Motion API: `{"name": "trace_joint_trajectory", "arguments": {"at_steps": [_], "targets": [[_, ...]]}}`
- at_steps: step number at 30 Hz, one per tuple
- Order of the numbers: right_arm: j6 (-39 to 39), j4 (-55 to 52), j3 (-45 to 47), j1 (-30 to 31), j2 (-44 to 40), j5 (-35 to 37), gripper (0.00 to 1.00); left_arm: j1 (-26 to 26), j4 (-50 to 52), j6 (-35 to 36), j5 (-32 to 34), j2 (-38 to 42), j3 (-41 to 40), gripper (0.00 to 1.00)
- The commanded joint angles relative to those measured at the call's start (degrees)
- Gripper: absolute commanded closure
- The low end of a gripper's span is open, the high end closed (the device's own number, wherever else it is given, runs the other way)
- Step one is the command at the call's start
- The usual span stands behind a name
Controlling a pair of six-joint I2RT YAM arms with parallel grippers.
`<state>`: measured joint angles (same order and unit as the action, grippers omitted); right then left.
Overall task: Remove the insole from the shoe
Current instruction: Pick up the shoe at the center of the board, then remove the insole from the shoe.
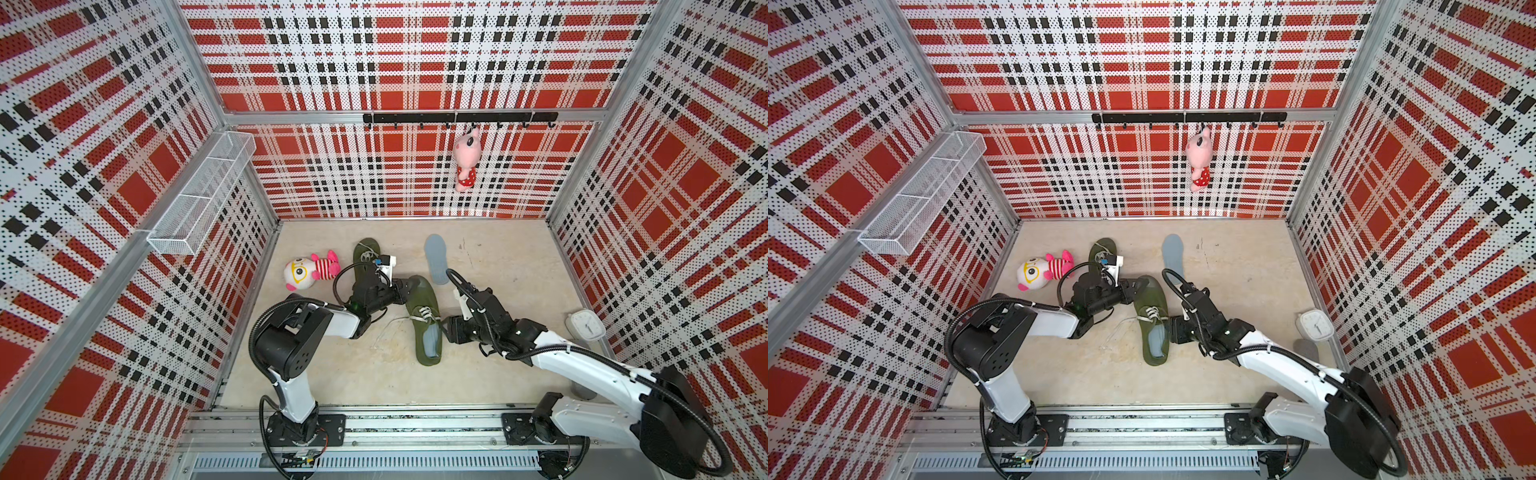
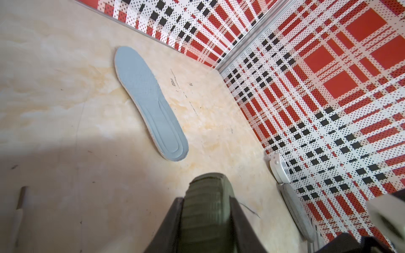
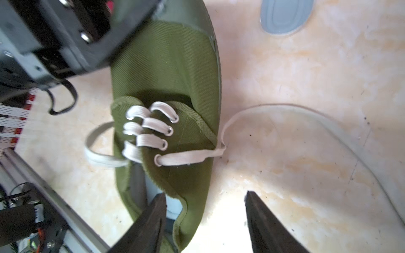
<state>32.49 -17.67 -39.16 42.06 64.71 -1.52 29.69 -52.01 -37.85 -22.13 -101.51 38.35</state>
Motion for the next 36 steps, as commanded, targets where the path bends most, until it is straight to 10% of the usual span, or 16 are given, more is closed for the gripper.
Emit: {"name": "trace_joint_trajectory", "arguments": {"at_steps": [1, 16, 36], "targets": [[-2.6, -4.2, -2.1, -0.4, -2.9, -2.6, 0.45, 1.2, -6.4, 1.7, 4.0, 3.6, -1.6, 0.90], [6.4, 14.1, 2.1, 9.2, 7.3, -3.9, 0.84, 2.5, -6.7, 1.9, 7.7, 5.1, -4.0, 0.96], [5.2, 15.0, 3.6, 2.2, 14.6, -3.2, 0.60, 2.4, -6.4, 3.7, 1.4, 3.0, -2.3, 0.96]]}}
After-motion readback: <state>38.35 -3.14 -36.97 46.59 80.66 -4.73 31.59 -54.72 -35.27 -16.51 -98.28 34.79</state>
